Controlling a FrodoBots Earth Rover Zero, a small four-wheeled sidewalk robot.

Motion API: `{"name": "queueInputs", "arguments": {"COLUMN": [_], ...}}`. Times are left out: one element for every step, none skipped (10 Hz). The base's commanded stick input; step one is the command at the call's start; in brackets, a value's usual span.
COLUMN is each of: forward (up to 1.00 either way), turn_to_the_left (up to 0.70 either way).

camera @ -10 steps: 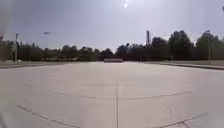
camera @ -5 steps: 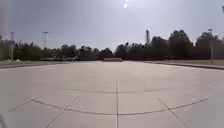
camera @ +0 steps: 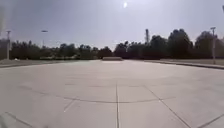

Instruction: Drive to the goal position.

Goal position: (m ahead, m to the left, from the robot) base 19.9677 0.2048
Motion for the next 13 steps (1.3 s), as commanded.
{"name": "queueInputs", "arguments": {"forward": [1.0,1.0,1.0,1.0,1.0,1.0,1.0,1.0,1.0,1.0,1.0,1.0,1.0], "turn_to_the_left": [0.0,0.0,0.0,0.0,0.0,-0.07,-0.25,-0.31,-0.08,0.0,0.0,0.0,0.0]}}
